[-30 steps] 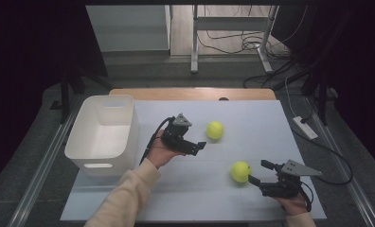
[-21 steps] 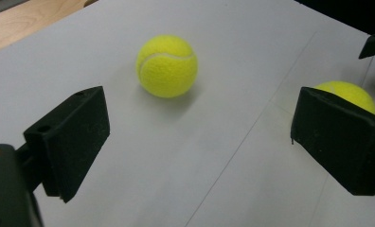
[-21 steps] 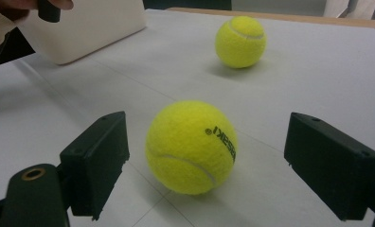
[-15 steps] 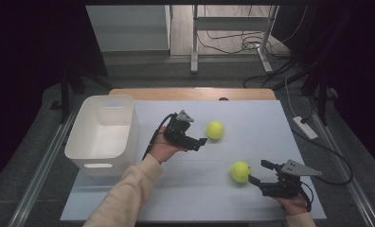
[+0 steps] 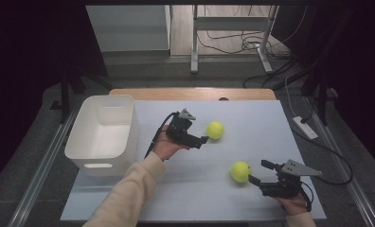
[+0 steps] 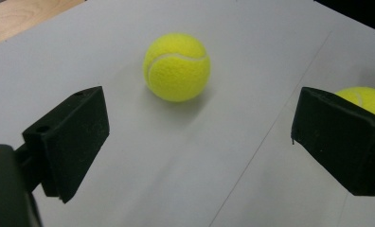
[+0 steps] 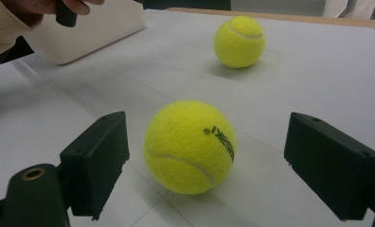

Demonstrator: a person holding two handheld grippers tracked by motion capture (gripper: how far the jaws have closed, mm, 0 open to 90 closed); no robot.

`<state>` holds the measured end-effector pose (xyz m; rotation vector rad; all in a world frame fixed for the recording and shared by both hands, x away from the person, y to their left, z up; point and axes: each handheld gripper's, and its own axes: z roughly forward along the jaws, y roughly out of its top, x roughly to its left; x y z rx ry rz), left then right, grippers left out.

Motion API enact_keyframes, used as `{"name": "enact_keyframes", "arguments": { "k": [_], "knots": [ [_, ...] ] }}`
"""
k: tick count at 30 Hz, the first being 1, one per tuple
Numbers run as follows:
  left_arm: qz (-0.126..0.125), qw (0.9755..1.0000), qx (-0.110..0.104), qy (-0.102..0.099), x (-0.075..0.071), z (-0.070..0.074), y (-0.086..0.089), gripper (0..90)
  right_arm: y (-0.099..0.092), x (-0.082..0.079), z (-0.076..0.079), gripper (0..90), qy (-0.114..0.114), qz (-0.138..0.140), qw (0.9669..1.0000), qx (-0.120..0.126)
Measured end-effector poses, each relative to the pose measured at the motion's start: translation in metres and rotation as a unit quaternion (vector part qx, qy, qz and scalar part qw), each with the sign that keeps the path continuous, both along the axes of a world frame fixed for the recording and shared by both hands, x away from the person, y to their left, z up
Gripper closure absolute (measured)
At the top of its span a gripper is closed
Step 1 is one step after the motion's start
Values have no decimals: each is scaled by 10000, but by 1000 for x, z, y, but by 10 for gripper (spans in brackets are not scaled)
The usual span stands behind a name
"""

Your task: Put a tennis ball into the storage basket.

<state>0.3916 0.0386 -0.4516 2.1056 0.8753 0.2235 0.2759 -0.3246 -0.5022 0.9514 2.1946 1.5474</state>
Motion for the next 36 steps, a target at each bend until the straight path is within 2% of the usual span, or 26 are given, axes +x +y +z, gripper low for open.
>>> {"name": "enact_keyframes", "arguments": {
  "k": [7, 12, 20, 28, 36],
  "knots": [
    [14, 9999, 116, 36, 8, -6, -4, 58, 0, 0, 0, 148, -7, 1, 10000, 4],
    [32, 10000, 18, 60, 12, -8, -6, 55, 1, 0, 0, 148, -2, -1, 10000, -3],
    [-5, 9999, 62, 85, 19, -11, -10, 53, 1, 1, -1, 149, 3, 4, 10000, -10],
    [26, 10000, -43, 81, 24, -14, -13, 53, 2, 1, -1, 149, 9, 5, 10000, -29],
    [21, 10000, 29, 85, 29, -17, -17, 53, 3, 4, -2, 150, 20, 39, 10000, -8]
  ]
}}
